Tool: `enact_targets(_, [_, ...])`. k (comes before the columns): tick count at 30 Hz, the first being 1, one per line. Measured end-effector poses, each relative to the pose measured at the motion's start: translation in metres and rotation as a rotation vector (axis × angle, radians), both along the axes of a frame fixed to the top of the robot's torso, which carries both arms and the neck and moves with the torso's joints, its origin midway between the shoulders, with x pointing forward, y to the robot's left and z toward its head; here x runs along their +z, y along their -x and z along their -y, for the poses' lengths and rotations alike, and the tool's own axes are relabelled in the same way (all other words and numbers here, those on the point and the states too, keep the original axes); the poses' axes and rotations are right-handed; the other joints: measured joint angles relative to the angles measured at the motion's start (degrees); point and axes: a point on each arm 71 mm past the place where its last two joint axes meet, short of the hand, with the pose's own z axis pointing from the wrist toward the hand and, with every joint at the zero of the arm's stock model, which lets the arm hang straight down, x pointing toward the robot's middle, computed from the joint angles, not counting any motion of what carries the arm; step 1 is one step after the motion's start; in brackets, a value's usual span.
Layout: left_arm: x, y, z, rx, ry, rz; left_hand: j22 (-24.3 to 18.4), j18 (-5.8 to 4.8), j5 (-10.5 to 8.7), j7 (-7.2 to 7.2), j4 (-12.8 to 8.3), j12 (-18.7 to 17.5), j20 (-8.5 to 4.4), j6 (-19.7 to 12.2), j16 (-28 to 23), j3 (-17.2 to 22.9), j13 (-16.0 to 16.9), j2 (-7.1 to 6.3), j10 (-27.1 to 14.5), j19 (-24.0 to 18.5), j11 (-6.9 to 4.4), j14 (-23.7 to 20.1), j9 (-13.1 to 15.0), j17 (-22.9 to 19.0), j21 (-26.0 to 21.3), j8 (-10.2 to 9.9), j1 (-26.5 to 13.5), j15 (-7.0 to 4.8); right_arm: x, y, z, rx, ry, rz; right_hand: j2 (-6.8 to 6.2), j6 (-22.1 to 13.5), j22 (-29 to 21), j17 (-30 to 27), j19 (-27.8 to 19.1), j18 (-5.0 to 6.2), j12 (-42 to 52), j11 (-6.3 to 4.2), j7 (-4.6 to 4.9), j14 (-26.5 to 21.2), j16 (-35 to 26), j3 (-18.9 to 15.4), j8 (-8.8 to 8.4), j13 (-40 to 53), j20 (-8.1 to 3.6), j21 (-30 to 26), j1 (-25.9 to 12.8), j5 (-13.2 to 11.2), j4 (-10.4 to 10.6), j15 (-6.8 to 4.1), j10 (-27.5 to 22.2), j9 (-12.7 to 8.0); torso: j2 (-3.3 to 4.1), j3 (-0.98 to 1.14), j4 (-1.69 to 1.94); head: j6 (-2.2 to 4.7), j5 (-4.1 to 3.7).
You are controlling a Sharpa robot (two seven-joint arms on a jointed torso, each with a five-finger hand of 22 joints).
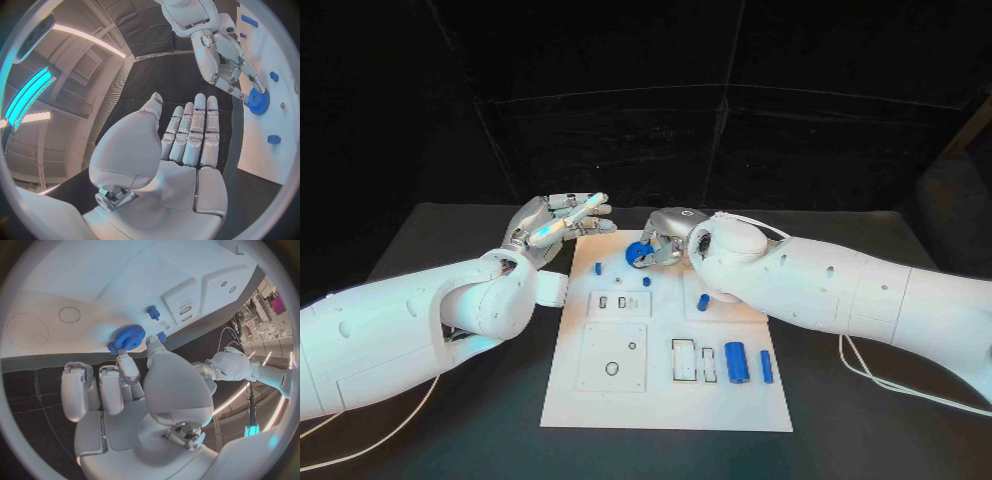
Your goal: Assemble the parts on the task board
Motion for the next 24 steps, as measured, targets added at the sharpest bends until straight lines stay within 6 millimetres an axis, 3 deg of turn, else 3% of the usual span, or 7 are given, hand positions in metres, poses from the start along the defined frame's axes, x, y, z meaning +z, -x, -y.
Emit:
enact_targets(3, [0.000,0.000,0.000,0.000,0.000,0.000,0.00,0.00,0.00,0.00,0.00,0.00,0.00,0.00,0.00,0.00,0.00,0.00,0.00,0.00,0.00,0.00,0.00,0.00,0.00,0.00,0.00,0.00,0.000,0.000,0.000,0.001,0.003,-0.008,0.00,-0.59,0.00,0.00,0.09,0.01,0.24,0.21,0.40,-0.16,0.00,-0.54,-0.11,0.12,0.09,0.00,0.00,0.00,0.54,0.16,-0.21,-0.03,0.00,0.00,-0.02,0.00,0.00])
enact_targets(7, [0.000,0.000,0.000,0.000,0.000,-0.001,0.00,0.00,0.00,0.00,0.00,0.00,0.00,0.00,0.00,0.00,0.00,0.00,0.00,0.00,0.00,0.00,0.00,-0.01,0.00,0.00,0.00,0.00,-0.001,-0.001,0.000,0.000,0.009,-0.019,0.00,-6.53,0.04,0.00,0.09,0.01,0.67,0.41,0.60,-0.07,0.39,-0.87,-0.68,0.54,0.49,0.00,0.00,0.00,0.87,0.48,0.00,-0.49,0.00,0.00,-0.02,-0.07,-0.03])
enact_targets(10, [0.000,0.000,0.000,0.000,-0.001,-0.001,0.00,0.00,0.00,0.00,0.00,0.00,0.00,0.00,0.00,0.00,0.00,0.00,0.00,0.00,0.00,0.00,0.00,-0.01,0.00,0.00,0.00,0.00,-0.002,-0.001,0.001,-0.002,0.011,-0.024,-0.01,-7.85,0.04,0.00,0.10,0.01,1.07,0.61,0.67,-0.16,0.62,-0.87,-0.71,0.91,0.50,0.00,0.02,0.00,0.87,0.57,0.21,-0.61,0.00,0.00,-0.02,-0.08,-0.08])
enact_targets(17, [0.000,0.000,-0.001,0.001,-0.001,-0.002,0.01,0.00,0.00,0.00,0.00,0.00,0.00,0.00,0.00,0.00,0.00,0.00,0.00,0.00,0.00,0.00,0.00,-0.01,0.01,0.00,0.00,0.00,-0.001,0.000,0.005,-0.006,0.006,-0.025,0.24,-7.47,0.04,-0.01,0.32,0.00,1.54,0.82,0.58,-0.16,0.63,-0.87,-0.71,1.58,0.71,0.26,0.99,0.73,0.87,0.57,0.41,-0.35,0.01,0.00,-0.02,-0.09,-0.08])
enact_targets(24, [0.000,0.000,-0.001,0.002,-0.002,-0.002,-0.05,0.00,0.00,0.00,0.00,0.00,0.00,0.00,0.01,0.00,0.00,0.00,0.00,0.00,0.00,0.00,0.00,0.04,0.01,-0.23,0.00,0.00,0.000,0.000,0.021,-0.028,-0.024,-0.002,0.50,-4.83,0.04,-0.01,0.31,0.00,2.21,0.81,0.54,-0.16,0.63,-1.05,-0.46,2.20,0.71,0.49,2.25,4.24,0.69,0.57,0.41,-0.07,0.01,0.02,-0.04,-0.15,0.02])
